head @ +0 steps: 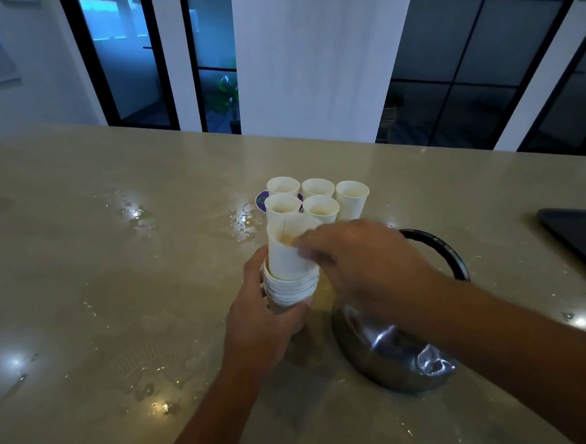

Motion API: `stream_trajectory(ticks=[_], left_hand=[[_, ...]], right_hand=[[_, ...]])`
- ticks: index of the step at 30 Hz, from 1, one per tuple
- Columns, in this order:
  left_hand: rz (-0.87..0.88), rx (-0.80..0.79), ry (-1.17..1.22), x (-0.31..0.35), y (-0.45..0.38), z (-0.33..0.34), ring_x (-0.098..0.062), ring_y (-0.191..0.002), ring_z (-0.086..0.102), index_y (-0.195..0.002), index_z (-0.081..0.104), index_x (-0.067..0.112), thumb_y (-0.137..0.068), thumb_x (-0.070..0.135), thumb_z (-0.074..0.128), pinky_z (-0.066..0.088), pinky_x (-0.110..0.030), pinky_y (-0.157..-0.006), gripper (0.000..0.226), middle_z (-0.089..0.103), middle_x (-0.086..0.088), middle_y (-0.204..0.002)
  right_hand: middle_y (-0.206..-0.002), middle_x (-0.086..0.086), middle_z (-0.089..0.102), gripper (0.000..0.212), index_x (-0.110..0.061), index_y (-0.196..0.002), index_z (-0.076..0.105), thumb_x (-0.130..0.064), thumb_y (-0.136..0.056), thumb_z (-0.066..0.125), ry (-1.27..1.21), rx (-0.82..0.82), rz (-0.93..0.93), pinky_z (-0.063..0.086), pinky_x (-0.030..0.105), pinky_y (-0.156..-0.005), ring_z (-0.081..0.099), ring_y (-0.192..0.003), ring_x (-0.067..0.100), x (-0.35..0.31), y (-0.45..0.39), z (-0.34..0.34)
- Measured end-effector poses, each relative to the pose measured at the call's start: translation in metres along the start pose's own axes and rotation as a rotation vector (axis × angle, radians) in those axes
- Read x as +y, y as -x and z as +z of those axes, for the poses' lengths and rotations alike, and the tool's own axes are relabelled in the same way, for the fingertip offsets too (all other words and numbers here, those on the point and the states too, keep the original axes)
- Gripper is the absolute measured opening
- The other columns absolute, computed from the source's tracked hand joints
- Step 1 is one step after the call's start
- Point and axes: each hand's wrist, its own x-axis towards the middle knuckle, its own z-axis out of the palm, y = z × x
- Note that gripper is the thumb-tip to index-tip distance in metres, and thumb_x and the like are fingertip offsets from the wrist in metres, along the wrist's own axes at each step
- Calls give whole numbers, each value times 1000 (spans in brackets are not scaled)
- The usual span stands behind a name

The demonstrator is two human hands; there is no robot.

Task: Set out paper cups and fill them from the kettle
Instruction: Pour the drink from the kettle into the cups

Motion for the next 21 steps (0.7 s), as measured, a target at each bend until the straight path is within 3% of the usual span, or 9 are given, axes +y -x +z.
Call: stream_trajectory(ticks=[2, 6, 9, 11, 16, 19, 21], left_hand=[[9, 7, 5, 1, 0, 0, 30, -95, 48, -113, 27, 77, -69, 32, 88, 49, -20, -85, 87, 43, 61, -102], [28, 11, 9, 2, -7, 5, 11, -109, 52, -127, 30, 61, -72, 24, 87, 51, -26, -97, 88, 52, 42, -114], [34, -17, 2, 0, -12, 10, 6, -117, 46, -130, 25, 57, -74, 24, 86, 47, -28, -104, 89, 46, 37, -121], [35, -28, 11, -3, -15, 12, 4, -117, 49, -128, 26, 57, -74, 25, 86, 48, -30, -104, 87, 48, 34, -123], [45, -93, 27, -9, -29, 10, 24, -108, 48, -121, 27, 67, -73, 30, 86, 46, -8, -88, 85, 48, 47, -115], [1, -209, 29, -19, -42, 3, 20, -111, 48, -130, 25, 58, -73, 17, 86, 44, -2, -82, 93, 48, 40, -120], [-16, -345, -38, -26, -49, -8, 11, -120, 48, -141, 11, 53, -73, 3, 82, 42, 0, -81, 110, 45, 29, -133]], right_hand=[[-96, -10, 63, 24, -31, -113, 66, -31, -103, 45, -45, 98, 23, 46, 33, -74, 58, -86, 18, 2, -7, -17], [-90, -4, 69, 22, -22, -105, 71, -36, -100, 55, -163, 337, 86, 49, 37, -81, 61, -84, 18, 22, -22, -56], [-88, -6, 68, 22, -20, -109, 74, -33, -97, 61, -207, 414, 178, 49, 27, -73, 58, -72, 9, 51, -31, -67], [-94, -4, 68, 24, -19, -114, 73, -31, -97, 61, -157, 373, 240, 42, 23, -71, 53, -68, 4, 73, -35, -61], [-115, 9, 67, 31, -18, -129, 65, -23, -103, 50, 53, 99, 318, 34, 26, -81, 47, -78, 9, 124, -41, -34], [-124, 10, 66, 31, -18, -129, 65, -23, -102, 50, 91, -14, 336, 33, 26, -82, 46, -81, 10, 141, -46, -21], [-123, 6, 68, 29, -22, -126, 67, -24, -100, 54, 81, -67, 329, 36, 25, -82, 50, -79, 8, 149, -51, -12]])
